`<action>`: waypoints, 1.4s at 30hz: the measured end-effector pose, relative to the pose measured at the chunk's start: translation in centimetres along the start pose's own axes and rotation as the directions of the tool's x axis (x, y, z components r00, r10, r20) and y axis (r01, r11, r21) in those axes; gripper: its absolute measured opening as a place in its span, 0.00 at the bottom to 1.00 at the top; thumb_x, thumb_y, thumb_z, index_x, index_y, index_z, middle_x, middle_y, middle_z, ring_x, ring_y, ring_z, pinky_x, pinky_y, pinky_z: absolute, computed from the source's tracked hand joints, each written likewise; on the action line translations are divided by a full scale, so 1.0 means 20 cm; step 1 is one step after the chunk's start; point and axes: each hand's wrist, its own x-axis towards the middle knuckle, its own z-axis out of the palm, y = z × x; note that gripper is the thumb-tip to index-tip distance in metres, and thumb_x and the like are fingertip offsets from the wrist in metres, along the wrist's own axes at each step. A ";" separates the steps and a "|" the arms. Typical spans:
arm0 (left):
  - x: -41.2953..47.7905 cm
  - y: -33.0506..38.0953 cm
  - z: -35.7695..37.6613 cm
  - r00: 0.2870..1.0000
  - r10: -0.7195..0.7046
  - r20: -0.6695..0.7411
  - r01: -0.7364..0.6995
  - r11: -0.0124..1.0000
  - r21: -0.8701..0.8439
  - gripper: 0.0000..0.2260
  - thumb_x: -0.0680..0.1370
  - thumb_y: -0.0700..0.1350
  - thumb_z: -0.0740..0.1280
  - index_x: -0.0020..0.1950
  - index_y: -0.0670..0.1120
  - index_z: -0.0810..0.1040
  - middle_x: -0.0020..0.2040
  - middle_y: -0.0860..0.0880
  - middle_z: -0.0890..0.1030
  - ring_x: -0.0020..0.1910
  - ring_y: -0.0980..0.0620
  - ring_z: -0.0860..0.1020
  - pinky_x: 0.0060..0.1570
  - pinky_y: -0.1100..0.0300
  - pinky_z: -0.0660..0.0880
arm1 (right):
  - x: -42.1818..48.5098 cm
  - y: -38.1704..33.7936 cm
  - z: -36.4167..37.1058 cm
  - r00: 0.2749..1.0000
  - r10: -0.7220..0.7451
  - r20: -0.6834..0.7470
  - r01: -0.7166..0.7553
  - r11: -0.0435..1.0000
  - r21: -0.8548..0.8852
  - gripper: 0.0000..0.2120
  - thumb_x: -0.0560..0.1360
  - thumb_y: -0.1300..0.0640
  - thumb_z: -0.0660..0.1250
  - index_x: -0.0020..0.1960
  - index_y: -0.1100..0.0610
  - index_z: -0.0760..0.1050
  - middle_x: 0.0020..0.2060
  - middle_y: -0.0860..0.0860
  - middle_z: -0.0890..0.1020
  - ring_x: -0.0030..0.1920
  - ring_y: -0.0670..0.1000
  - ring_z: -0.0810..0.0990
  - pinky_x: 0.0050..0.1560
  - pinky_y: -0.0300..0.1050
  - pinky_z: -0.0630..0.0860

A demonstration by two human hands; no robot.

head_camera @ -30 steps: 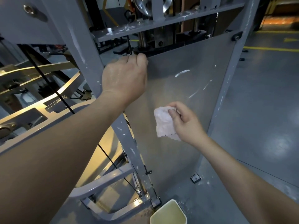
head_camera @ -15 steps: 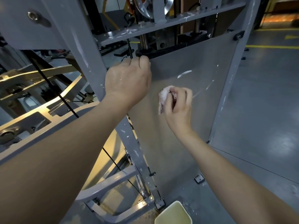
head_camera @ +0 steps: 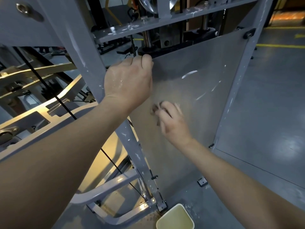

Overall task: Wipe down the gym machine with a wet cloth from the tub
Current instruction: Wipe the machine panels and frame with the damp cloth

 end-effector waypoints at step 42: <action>0.02 0.00 -0.06 0.995 0.058 0.085 -0.052 0.997 -0.062 0.11 0.85 0.43 0.57 0.46 0.43 0.75 0.36 0.45 0.79 0.31 0.43 0.75 0.31 0.55 0.60 | 0.29 0.10 -0.21 0.950 0.286 -0.124 -0.282 0.958 0.049 0.11 0.82 0.58 0.59 0.60 0.58 0.76 0.53 0.55 0.76 0.49 0.53 0.76 0.50 0.41 0.72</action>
